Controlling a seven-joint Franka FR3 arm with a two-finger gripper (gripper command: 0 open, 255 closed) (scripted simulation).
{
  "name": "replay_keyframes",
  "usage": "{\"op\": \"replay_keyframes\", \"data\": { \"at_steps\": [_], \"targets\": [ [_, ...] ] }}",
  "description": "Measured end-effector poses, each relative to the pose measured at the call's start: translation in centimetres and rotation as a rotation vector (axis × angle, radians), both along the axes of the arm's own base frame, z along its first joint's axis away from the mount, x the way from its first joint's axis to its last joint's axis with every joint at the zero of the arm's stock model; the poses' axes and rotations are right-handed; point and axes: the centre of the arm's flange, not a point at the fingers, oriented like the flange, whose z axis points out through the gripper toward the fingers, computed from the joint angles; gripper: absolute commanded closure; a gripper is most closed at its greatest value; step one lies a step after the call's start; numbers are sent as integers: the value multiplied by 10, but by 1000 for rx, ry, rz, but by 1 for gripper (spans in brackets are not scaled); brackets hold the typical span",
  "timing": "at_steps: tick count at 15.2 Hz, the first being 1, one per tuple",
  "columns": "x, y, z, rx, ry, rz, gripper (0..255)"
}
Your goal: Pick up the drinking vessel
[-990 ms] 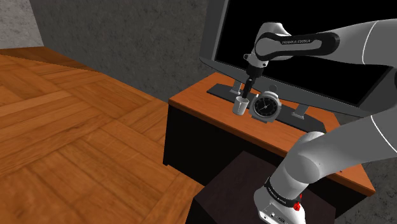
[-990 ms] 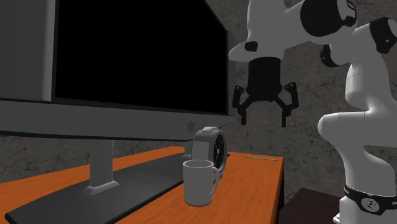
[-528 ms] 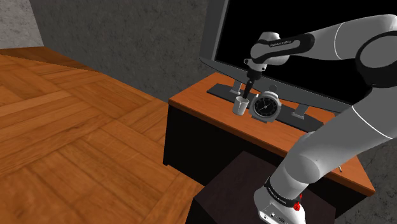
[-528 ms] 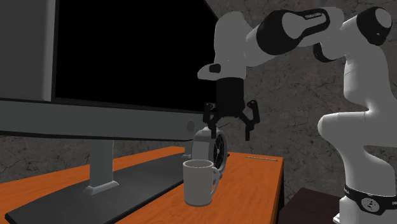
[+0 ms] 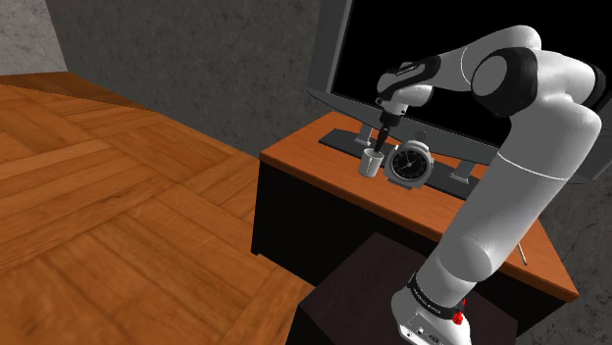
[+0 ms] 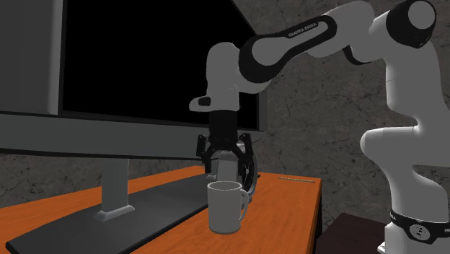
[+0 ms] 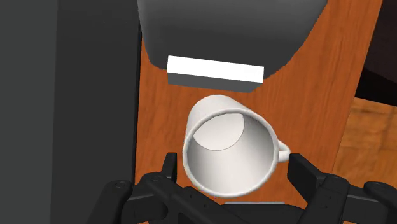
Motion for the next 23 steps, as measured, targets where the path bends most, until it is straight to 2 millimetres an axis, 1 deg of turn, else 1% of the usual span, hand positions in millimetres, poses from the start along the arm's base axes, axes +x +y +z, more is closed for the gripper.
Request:
{"op": "replay_keyframes", "data": {
  "at_steps": [2, 3, 5, 8, 11, 12, 13, 16, 17, 20, 23],
  "targets": [
    [9, -21, -13, 12, -2, 13, 0],
    [12, -28, -18, 15, -4, 18, 0],
    [13, -29, -19, 30, -18, 30, 0],
    [15, -29, -28, 20, -36, 26, 0],
    [15, -29, -30, 24, -50, 36, 0],
    [15, -28, -30, 22, -52, 35, 255],
    [16, -29, -33, 16, -49, 32, 255],
    [16, -29, -32, 14, -56, 32, 255],
    [16, -29, -29, 34, -52, 35, 255],
    [16, -28, -34, 20, -63, 36, 255],
    [16, -29, -33, 10, -58, 32, 255]
  ]
}}
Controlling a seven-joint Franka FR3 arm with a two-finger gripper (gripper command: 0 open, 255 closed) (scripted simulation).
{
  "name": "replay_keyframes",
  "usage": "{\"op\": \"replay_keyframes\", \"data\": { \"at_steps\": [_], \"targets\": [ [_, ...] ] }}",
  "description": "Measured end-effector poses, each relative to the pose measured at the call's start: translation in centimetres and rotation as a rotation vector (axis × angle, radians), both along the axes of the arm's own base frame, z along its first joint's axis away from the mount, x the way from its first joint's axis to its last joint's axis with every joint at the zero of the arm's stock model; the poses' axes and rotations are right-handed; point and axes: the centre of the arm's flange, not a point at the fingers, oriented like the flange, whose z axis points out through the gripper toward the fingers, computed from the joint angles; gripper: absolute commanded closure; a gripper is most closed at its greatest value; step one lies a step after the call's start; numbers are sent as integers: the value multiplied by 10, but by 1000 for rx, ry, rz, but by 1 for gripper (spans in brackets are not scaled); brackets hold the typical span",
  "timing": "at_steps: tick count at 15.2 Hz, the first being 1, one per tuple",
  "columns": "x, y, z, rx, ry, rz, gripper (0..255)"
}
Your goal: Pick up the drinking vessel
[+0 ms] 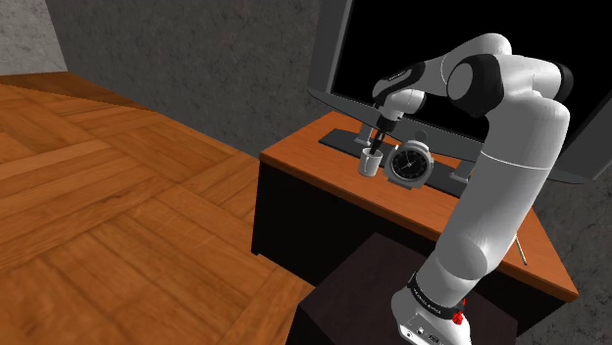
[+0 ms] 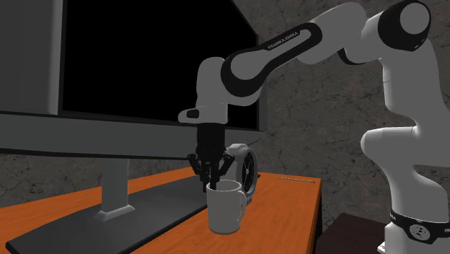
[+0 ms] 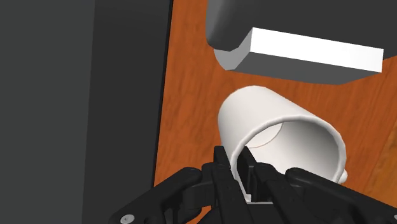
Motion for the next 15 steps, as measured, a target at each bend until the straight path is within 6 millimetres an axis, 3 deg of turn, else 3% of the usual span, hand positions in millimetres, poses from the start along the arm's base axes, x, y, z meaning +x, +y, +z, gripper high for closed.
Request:
{"op": "replay_keyframes", "data": {
  "at_steps": [9, 15],
  "targets": [
    [-2, 1, 11, 35, 80, 2, 255],
    [-3, 1, 41, 45, 91, -2, 255]
  ]
}}
